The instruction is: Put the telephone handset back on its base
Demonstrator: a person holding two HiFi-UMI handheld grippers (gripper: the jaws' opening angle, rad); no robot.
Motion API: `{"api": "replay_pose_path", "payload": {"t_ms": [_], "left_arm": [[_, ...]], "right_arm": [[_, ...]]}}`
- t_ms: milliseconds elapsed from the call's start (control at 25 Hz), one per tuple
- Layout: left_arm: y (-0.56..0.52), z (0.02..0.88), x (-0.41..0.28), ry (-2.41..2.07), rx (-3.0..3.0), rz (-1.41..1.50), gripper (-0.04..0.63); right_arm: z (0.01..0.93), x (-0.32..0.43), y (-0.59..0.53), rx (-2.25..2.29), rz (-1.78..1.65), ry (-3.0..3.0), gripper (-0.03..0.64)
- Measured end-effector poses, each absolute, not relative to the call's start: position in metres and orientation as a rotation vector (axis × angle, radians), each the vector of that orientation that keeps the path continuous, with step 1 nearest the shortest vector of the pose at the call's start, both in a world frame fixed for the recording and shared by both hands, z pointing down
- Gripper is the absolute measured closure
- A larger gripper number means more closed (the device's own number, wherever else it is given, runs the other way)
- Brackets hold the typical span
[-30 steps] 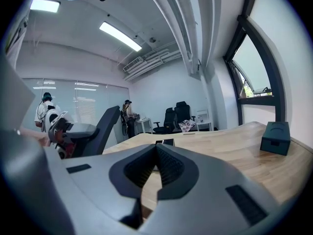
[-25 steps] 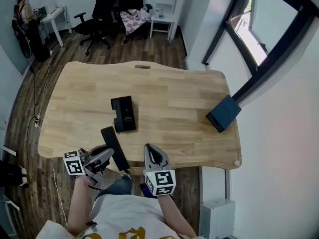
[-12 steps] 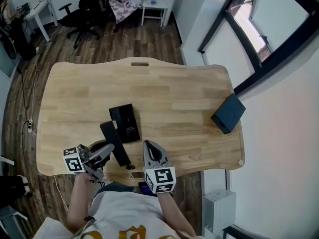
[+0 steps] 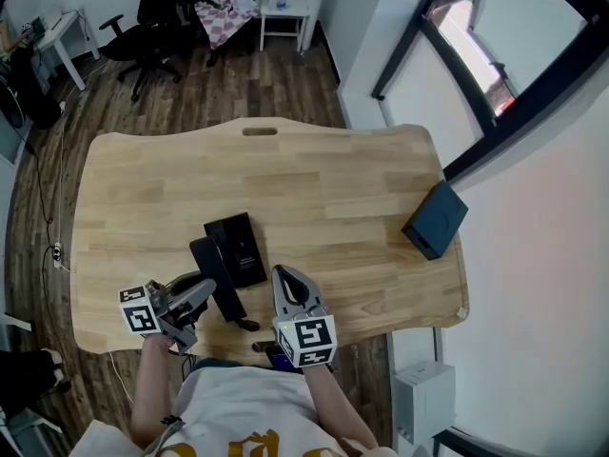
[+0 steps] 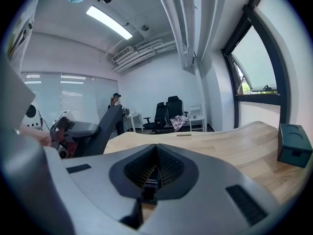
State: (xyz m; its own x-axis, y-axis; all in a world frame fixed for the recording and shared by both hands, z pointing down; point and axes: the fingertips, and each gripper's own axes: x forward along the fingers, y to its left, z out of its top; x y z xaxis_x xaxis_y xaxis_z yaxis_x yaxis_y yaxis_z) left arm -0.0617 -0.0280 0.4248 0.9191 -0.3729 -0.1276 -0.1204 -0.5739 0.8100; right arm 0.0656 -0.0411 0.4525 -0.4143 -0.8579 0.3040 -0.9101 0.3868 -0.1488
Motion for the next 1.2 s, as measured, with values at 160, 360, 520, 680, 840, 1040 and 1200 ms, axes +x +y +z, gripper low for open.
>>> {"api": "replay_pose_path", "payload": {"t_ms": [160,360,520,680,840,1040,1200], "left_arm": [[-0.03,0.426,-0.06,-0.378,2.168,-0.346,0.525],[-0.034,0.429,-0.059,-0.384,2.159,-0.36,0.525],[-0.034,0.433,-0.058,-0.376,2.155,-0.357,0.525],[-0.036,0.439,-0.057,-0.382,2.166,-0.346,0.525],[-0.038,0.45,-0.059,-0.392,2.145,-0.341,0.525],[-0.042,0.464,-0.059,-0.41,2.134,-0.338,0.525],[-0.043,0.474,-0.058,-0.411,2.117,-0.334,0.525]], "right_arm": [[0.454,0.071,-0.048,1.554,0.454,-2.48,0.611],[0.456,0.075,-0.05,1.552,0.461,-2.488,0.611],[0.458,0.078,-0.049,1.55,0.458,-2.482,0.611],[0.467,0.079,-0.05,1.543,0.489,-2.466,0.611],[0.48,0.078,-0.05,1.53,0.525,-2.448,0.611],[0.495,0.076,-0.054,1.515,0.55,-2.434,0.611],[0.506,0.074,-0.057,1.492,0.558,-2.42,0.611]]}}
